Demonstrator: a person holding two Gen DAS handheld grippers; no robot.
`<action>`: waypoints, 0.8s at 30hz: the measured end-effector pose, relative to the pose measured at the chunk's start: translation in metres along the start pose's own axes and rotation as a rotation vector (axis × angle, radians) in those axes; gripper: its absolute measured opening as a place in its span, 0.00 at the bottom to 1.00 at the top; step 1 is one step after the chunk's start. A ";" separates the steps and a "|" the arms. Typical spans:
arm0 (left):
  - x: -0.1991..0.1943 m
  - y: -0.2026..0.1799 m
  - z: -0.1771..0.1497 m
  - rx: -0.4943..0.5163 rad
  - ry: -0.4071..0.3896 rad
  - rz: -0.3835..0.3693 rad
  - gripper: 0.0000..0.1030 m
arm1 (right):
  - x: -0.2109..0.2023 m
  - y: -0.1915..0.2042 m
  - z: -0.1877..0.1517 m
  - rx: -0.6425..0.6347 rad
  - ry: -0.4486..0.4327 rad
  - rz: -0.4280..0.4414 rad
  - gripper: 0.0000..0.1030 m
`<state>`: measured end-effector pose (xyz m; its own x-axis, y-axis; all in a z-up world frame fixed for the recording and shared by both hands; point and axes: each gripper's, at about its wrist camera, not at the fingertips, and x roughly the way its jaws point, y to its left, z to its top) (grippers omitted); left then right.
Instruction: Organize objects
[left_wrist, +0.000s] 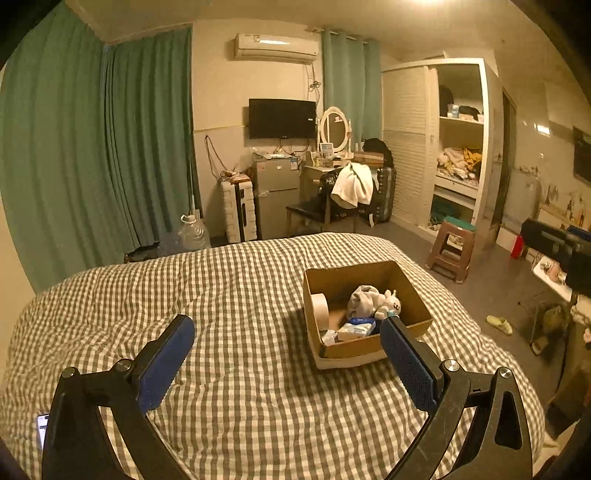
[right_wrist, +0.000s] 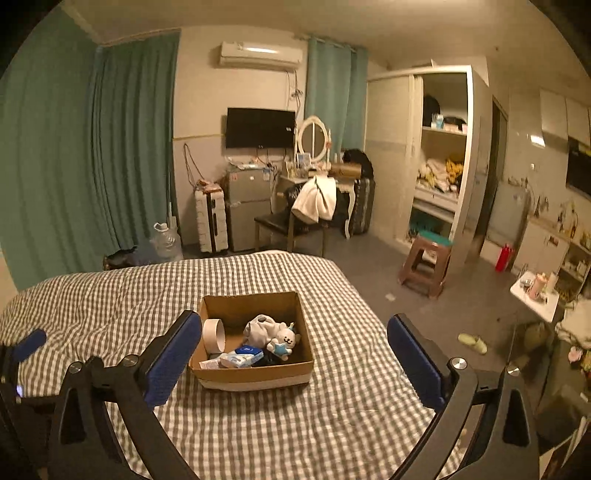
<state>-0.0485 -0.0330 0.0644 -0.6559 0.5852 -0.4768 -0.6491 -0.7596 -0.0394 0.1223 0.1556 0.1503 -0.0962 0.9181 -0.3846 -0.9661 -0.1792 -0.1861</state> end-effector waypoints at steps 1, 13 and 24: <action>-0.003 -0.001 -0.003 -0.001 -0.008 -0.016 1.00 | -0.003 0.001 -0.005 -0.023 -0.008 -0.011 0.98; 0.043 -0.013 -0.047 0.011 -0.002 0.055 1.00 | 0.038 -0.012 -0.087 -0.091 -0.089 0.013 0.99; 0.054 -0.024 -0.056 0.003 0.002 0.048 1.00 | 0.063 -0.030 -0.108 -0.030 -0.071 0.064 0.99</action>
<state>-0.0468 0.0007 -0.0094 -0.6858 0.5472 -0.4798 -0.6177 -0.7863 -0.0139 0.1710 0.1807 0.0343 -0.1754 0.9269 -0.3317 -0.9499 -0.2478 -0.1903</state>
